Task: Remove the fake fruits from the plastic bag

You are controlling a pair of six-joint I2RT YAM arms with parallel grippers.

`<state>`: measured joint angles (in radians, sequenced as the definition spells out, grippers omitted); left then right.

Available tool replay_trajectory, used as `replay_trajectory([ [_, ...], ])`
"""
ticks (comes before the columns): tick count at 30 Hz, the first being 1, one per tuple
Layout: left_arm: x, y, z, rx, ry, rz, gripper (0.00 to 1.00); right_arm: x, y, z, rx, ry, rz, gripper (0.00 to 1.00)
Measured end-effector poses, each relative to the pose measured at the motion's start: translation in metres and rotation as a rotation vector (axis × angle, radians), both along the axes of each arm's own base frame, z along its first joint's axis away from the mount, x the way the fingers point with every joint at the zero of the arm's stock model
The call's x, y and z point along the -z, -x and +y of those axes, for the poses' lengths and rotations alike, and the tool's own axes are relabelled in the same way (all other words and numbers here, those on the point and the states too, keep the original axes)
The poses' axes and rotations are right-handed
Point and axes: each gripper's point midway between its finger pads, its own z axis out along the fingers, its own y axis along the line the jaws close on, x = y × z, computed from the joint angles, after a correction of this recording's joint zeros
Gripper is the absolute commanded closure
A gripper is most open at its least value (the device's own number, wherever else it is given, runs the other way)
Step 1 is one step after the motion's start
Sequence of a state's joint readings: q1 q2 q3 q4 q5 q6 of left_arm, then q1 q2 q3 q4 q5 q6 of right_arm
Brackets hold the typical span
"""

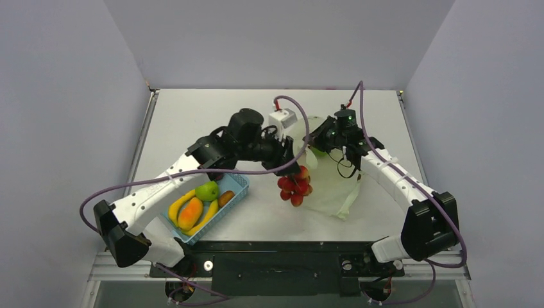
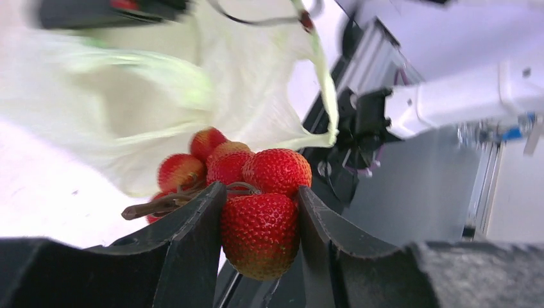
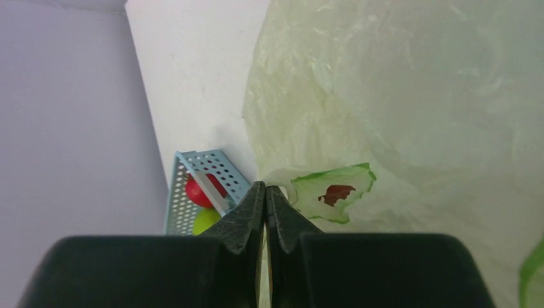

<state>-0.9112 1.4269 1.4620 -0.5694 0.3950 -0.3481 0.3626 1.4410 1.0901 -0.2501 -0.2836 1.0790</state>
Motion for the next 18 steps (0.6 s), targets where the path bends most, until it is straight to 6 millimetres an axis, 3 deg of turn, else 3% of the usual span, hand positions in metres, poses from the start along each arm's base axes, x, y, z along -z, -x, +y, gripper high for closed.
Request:
replay_trajectory([
  [5,-0.035,-0.039,0.048,-0.2,0.069,-0.024,1.0,0.018,0.024,-0.02,-0.026,0.135,-0.007,1.0],
  [9,-0.052,-0.05,0.087,-0.312,0.068,-0.059,1.0,0.033,0.041,-0.035,-0.039,0.214,0.005,1.0],
  [12,-0.049,-0.059,0.116,-0.395,0.024,-0.065,1.0,0.036,0.054,-0.044,-0.049,0.251,0.006,1.0],
  [18,-0.023,-0.076,0.16,-0.541,-0.086,-0.025,1.0,0.018,0.066,-0.055,-0.042,0.278,-0.061,1.0],
])
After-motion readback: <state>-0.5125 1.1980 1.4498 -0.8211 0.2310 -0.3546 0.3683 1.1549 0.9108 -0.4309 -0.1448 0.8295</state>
